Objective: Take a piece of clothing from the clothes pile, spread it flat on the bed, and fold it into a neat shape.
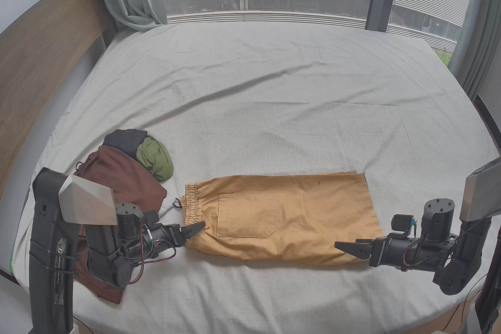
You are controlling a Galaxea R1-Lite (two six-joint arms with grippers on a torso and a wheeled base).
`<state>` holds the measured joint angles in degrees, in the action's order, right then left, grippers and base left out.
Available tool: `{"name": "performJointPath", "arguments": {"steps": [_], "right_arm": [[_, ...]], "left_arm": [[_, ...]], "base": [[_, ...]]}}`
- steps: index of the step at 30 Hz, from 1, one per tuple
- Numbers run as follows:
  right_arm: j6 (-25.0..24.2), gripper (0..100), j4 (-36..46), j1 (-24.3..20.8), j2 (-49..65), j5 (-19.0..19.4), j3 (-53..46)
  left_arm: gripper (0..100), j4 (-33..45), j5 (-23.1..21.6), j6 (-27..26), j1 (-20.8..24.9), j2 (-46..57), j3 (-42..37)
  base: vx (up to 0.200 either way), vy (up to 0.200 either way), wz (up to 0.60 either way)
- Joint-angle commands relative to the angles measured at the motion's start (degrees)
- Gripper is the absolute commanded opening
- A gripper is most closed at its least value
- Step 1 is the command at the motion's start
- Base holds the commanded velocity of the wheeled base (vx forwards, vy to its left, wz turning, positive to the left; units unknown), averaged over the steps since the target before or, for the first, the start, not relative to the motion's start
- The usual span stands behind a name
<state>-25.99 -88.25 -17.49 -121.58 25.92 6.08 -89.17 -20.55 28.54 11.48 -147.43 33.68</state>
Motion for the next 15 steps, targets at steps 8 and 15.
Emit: {"name": "performJointPath", "arguments": {"steps": [8, 15], "right_arm": [[0.0, 100, 0.0, -0.2, -0.2, 0.0, 0.0], [0.0, 100, 0.0, -0.2, -0.2, 0.0, -0.1]], "left_arm": [[100, 0.1, 4.6, 8.2, 3.3, -0.4, 4.5], [100, 0.1, 4.6, 11.2, 3.3, -0.4, 5.6]], "base": [[0.000, 0.000, 0.00], [0.000, 0.000, 0.00]]}}
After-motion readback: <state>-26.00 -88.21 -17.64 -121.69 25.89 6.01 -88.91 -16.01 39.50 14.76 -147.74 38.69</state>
